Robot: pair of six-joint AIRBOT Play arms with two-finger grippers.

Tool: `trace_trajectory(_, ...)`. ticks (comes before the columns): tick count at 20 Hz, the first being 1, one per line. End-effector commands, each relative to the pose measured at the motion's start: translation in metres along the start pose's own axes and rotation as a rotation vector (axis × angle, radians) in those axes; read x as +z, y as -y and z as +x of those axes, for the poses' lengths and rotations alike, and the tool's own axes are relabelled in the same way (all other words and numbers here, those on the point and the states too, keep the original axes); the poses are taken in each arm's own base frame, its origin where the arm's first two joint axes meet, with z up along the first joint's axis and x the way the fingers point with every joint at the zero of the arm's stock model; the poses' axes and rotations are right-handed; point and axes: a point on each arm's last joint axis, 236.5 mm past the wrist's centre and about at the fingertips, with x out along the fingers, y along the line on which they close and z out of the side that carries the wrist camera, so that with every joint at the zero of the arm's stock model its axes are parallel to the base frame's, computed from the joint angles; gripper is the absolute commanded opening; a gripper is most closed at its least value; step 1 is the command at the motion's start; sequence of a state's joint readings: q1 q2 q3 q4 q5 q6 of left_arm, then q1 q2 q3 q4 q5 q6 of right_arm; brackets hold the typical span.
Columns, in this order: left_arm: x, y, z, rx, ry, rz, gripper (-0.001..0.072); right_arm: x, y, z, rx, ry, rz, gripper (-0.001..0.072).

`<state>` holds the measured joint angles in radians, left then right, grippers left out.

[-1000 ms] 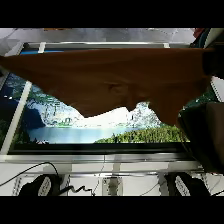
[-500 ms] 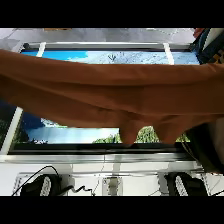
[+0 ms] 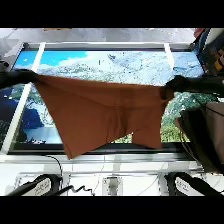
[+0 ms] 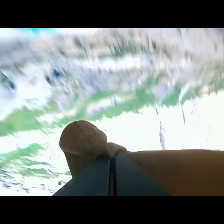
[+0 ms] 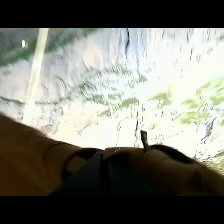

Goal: Fold the clothes and pants, and hang the long-sleeved shirts on hangers.

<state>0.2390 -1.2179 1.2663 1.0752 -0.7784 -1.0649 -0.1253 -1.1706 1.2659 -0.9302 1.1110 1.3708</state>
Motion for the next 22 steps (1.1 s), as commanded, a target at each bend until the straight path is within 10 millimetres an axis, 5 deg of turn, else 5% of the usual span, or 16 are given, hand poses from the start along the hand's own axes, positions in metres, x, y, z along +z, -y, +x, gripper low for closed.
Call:
trace_trajectory(1,-0.053,0.011,0.1,-0.032,-0.109,0.005,0.001,-0.014,0.042,0.113,-0.035,-0.065,0.102,0.0012)
trace_trajectory(3,-0.042,0.01,0.122,0.011,-0.03,0.017,0.001,0.001,0.056,0.148,-0.075,0.026,0.105,0.0012)
trace_trajectory(6,-0.005,-0.001,0.126,0.091,0.133,0.03,0.0025,0.036,0.066,0.163,-0.124,0.205,0.088,0.0029)
trace_trajectory(7,0.002,-0.003,0.124,0.107,0.164,0.031,0.0223,0.045,0.068,0.161,-0.134,0.244,0.086,0.0159)
trace_trajectory(8,0.002,-0.003,0.123,0.104,0.161,0.032,0.0654,0.052,0.073,0.157,-0.144,0.275,0.088,0.0389)
trace_trajectory(9,0.002,-0.001,0.121,0.098,0.155,0.028,0.0709,0.054,0.079,0.155,-0.151,0.276,0.098,0.0416)
trace_trajectory(13,-0.015,0.011,0.093,0.016,0.027,0.028,0.0706,0.003,0.137,0.132,-0.188,0.031,0.21,0.0414)
trace_trajectory(17,-0.031,0.0,0.047,-0.023,-0.085,-0.005,0.0704,-0.071,0.209,0.074,-0.284,-0.272,0.298,0.0414)
trace_trajectory(19,-0.049,-0.009,0.03,-0.039,-0.166,-0.063,0.0697,-0.091,0.226,0.054,-0.273,-0.332,0.335,0.0413)
trace_trajectory(22,-0.087,-0.031,0.019,-0.017,-0.269,-0.266,0.0697,-0.115,0.233,0.058,-0.251,-0.356,0.388,0.0413)
